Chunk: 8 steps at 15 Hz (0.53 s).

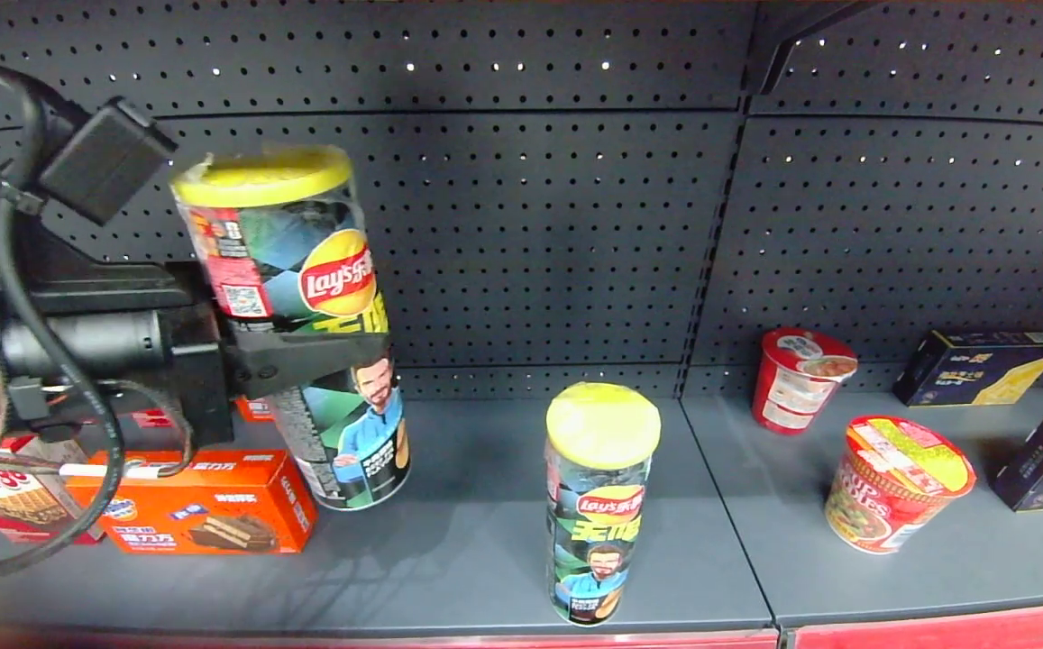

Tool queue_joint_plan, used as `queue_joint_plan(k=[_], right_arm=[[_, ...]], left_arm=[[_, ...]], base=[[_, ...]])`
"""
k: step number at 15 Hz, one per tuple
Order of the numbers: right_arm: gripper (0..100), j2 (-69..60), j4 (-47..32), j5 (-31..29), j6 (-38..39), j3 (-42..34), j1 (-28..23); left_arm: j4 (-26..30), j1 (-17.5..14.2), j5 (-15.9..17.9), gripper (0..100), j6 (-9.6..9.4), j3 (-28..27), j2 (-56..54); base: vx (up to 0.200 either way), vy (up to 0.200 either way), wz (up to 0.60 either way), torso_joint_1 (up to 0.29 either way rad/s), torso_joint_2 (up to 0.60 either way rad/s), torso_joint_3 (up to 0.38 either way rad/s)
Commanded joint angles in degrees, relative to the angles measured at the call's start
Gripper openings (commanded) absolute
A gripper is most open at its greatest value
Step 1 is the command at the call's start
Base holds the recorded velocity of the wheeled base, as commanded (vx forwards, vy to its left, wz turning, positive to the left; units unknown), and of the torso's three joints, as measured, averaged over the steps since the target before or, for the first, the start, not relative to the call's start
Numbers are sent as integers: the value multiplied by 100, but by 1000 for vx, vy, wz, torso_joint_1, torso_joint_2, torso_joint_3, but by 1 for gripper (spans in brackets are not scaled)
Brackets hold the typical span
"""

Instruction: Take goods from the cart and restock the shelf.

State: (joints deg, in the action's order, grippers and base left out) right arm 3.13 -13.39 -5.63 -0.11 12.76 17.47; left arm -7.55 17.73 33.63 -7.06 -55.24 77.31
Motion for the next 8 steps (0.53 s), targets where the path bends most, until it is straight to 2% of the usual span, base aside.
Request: queue_joint_plan(k=[1, 4, 5, 6, 7, 8], right_arm=[[100, -225, -6, -17, -7, -37, -24], [100, -234, 3, -78, -7, -116, -24], [100, -234, -6, -78, -7, -125, -24], [100, -234, -6, -78, -7, -125, -24], [100, -234, -6, -78, -7, -134, -24], [100, -234, 20, -78, -7, -204, -24]], left_arm=[[-89, 231, 29, 0, -15, -242, 671], [-555, 258, 64, 0, -24, -312, 1190], [-942, 249, 91, 0, -6, -312, 1480], [-942, 249, 91, 0, -6, -312, 1480], [-1056, 231, 240, 0, -32, -330, 1699], [-1302, 240, 565, 0, -15, -356, 1937]], base=[[0, 0, 0, 0, 0, 0], [0, 0, 0, 0, 0, 0], [0, 0, 0, 0, 0, 0], [0, 0, 0, 0, 0, 0], [0, 0, 0, 0, 0, 0], [0, 0, 0, 0, 0, 0]])
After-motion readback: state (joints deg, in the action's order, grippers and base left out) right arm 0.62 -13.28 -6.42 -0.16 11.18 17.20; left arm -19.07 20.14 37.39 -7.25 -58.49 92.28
